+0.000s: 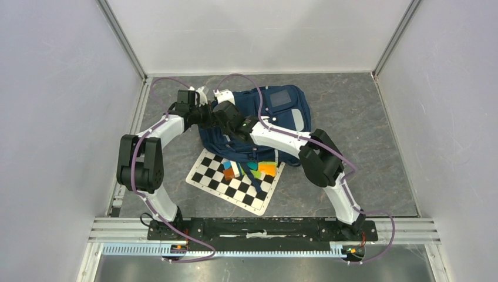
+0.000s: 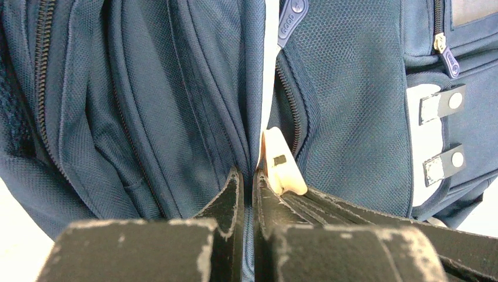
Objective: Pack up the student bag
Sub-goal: Place the stationery in the student bag.
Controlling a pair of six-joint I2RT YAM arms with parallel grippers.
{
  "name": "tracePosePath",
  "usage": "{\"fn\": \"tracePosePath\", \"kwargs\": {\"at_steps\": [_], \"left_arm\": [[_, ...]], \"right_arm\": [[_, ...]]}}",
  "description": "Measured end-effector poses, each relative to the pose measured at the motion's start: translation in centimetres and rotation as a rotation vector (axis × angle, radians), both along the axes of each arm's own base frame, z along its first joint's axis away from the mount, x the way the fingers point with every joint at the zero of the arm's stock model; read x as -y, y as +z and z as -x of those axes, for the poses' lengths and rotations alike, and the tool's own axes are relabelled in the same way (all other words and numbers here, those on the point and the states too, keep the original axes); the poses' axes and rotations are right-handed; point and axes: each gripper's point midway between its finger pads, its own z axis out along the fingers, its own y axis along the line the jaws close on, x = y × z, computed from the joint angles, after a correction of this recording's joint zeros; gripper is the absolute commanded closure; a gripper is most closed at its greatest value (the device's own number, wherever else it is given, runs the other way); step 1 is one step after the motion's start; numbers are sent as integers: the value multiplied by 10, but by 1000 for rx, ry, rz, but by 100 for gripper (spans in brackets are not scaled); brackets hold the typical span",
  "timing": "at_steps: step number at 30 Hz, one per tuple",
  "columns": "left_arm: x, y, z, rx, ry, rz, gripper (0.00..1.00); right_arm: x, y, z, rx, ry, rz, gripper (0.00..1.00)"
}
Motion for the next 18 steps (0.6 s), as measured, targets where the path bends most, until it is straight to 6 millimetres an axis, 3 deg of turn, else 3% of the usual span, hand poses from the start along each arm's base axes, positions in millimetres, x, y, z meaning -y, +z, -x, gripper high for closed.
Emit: {"fn": "tracePosePath", "kwargs": {"at_steps": [18], "left_arm": [[-1, 0, 0, -4, 5, 7, 98]], "right_arm": [[20, 6, -13, 112, -216, 105, 100]]}}
